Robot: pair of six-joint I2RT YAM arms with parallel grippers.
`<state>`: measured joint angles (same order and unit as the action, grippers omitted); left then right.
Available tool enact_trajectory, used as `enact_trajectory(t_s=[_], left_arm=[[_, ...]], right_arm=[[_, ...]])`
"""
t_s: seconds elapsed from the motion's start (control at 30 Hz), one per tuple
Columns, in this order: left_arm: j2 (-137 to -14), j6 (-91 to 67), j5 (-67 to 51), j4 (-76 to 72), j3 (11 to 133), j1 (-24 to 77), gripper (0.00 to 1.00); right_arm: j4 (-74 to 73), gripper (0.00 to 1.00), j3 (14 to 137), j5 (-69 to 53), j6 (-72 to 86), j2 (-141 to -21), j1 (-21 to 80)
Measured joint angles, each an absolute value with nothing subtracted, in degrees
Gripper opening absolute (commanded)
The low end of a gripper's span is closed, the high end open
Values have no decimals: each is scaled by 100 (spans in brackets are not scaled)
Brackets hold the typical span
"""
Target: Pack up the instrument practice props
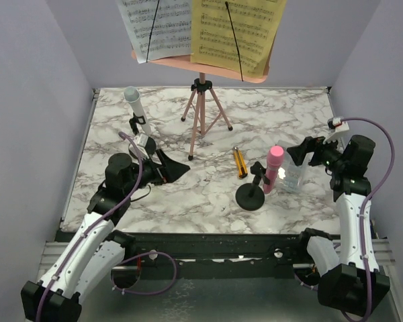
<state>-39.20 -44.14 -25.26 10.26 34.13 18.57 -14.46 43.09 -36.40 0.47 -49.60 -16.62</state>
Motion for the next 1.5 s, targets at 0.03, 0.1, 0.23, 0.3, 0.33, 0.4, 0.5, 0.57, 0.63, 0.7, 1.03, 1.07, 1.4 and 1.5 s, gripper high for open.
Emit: enact_trajectory(t_s=[0.03, 0.1, 0.23, 0.3, 0.33, 0.4, 0.5, 0.57, 0.63, 0.7, 1.03, 1.07, 1.4, 1.5], left_arm=[[-3964, -4421, -2550, 854, 3341, 2045, 99], [-4091, -4440, -2552, 565, 3199, 2394, 99], [-4528, -4436, -2355, 209, 3063, 3245, 99], [-4670, -4370, -2189, 30, 3026, 3645, 99], [-4735, -4320, -2084, -104, 3013, 3841, 99], [-4906, -4209, -1916, -410, 3009, 4230, 99], [-5323, -3968, -1632, -926, 3011, 4757, 99], [-5741, -3785, -1479, -1205, 3050, 5054, 99], [-6160, -3594, -1356, -1435, 3129, 5269, 99], [-6488, -3413, -1269, -1708, 3181, 5415, 99], [-7500, -1793, -998, -3573, 3122, 5623, 99], [-7623, -1614, -1007, -3691, 3131, 5625, 99], [-8925, -344, -2073, -4484, 3507, 5629, 97], [-9306, -270, -2285, -4652, 3741, 5634, 96]], right_arm=[[-1479, 100, 4257, -3820, -99, -4943, -1662], [-1551, 100, 4198, -4195, -434, -4934, -1662], [-1667, 100, 4171, -4792, -996, -4998, -1662], [-1684, 100, 4160, -4919, -1186, -5037, -1662], [-1706, 100, 4150, -4954, -1262, -5041, -1662], [-1750, 100, 4112, -5037, -1398, -5028, -1662], [-1820, 100, 4062, -5172, -1584, -5009, -1662], [-1855, 100, 4038, -5286, -1704, -5011, -1673], [-1896, 100, 4032, -5367, -1772, -5030, -1682], [-1927, 100, 4032, -5428, -1835, -5083, -1686], [-2012, 100, 4032, -5459, -2064, -5022, -1691], [-2014, 100, 4032, -5459, -2067, -5024, -1691], [-2029, 100, 4010, -5459, -2110, -5019, -1691], [-2036, 100, 4010, -5459, -2117, -5022, -1695]])
